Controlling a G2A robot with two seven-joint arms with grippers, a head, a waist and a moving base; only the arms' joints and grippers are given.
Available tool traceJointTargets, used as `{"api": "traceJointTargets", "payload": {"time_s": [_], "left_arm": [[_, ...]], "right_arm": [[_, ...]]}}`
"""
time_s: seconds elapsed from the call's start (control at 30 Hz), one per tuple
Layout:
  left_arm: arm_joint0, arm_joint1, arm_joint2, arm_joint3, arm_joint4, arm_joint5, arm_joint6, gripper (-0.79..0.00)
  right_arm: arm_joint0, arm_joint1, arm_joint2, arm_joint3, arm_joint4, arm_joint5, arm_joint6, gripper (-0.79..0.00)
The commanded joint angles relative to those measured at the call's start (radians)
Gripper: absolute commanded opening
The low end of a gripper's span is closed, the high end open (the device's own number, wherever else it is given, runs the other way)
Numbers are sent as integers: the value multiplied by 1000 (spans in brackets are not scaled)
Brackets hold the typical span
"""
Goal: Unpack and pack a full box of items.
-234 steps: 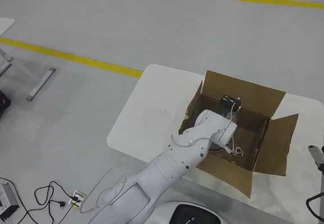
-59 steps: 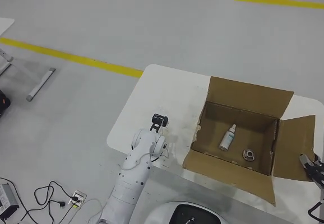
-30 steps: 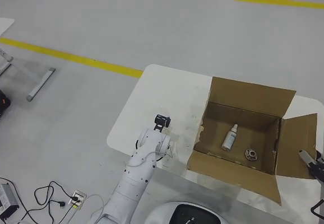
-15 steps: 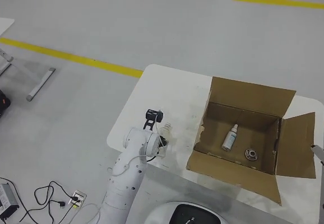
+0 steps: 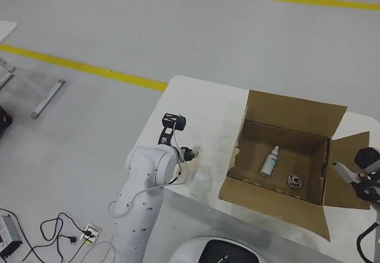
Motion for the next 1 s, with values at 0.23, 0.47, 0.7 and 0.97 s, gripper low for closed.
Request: {"api": "traceJointTargets", "payload": {"time_s": [0.23, 0.47, 0.7, 0.97], "left_arm": [[0, 0, 0, 0, 0, 0, 0, 0], [0, 0, 0, 0, 0, 0, 0, 0], [0, 0, 0, 0, 0, 0, 0, 0], [0, 0, 0, 0, 0, 0, 0, 0]], "right_arm": [[22, -4, -82, 46, -12, 24, 15, -785], [23, -4, -89, 33, -36, 21, 22, -785], [157, -19, -319, -40, -389, 315, 248, -785], [463, -103, -697, 168, -623, 723, 450, -785]]}}
